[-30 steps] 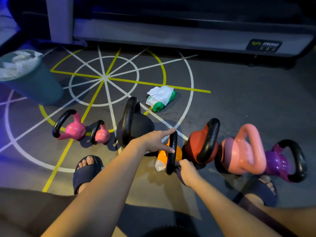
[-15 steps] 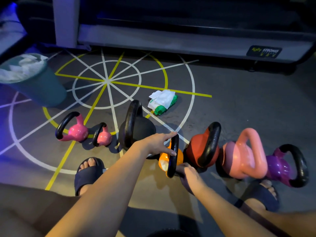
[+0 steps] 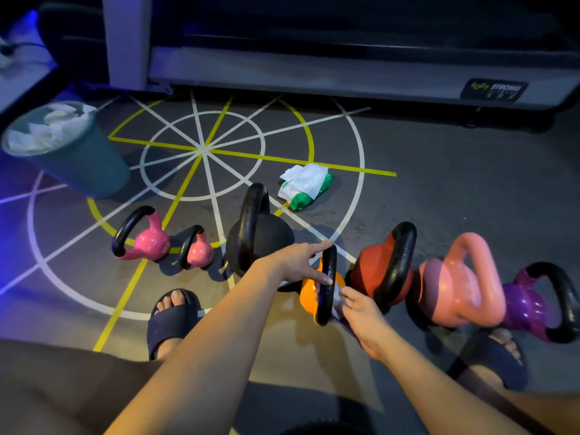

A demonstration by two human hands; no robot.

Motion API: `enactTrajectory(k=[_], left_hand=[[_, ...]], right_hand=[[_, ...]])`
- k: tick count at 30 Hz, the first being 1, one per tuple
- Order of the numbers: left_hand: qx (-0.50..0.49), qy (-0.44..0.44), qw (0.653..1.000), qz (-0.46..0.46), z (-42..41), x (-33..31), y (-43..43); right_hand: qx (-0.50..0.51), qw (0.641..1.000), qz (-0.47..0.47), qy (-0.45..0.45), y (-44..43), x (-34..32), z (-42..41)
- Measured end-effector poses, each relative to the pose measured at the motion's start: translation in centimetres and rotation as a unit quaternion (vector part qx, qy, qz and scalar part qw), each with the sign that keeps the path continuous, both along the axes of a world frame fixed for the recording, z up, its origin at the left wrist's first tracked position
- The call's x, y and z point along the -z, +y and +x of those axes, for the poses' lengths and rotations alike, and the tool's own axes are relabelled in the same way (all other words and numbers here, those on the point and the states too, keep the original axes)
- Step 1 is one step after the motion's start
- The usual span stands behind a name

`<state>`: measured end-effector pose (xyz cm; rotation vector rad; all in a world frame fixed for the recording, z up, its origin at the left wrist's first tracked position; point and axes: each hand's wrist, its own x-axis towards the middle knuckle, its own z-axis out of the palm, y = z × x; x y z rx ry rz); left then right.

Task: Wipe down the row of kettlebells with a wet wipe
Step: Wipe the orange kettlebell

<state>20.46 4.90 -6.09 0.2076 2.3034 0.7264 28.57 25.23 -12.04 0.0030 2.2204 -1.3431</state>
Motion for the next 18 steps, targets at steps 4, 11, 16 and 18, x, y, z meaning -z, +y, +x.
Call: enactTrajectory(k=[4,11,16,18], left_hand=[[0.002,0.006,1.000,0.001,0.1,0.2,0.1],[-0.004,0.001,1.000,0.003,0.3,-0.3,0.0],[-0.005,-0.002,1.000,0.011,0.2,0.0,-0.1],[-0.006,-0.004,1.000,0.015,0.1,0.2,-0.1]], right_hand=[[-0.059,0.995,0.081,-0.018,0.3,1.0,0.7],[-0.046,0.990,0.122,0.046,-0.3,2.0,1.4],[-0.019,0.995,0.002,-0.102,0.0,-0.6,-0.7],[0.015,0.986,-0.088,-0.141,0.3,-0.4,-1.0]])
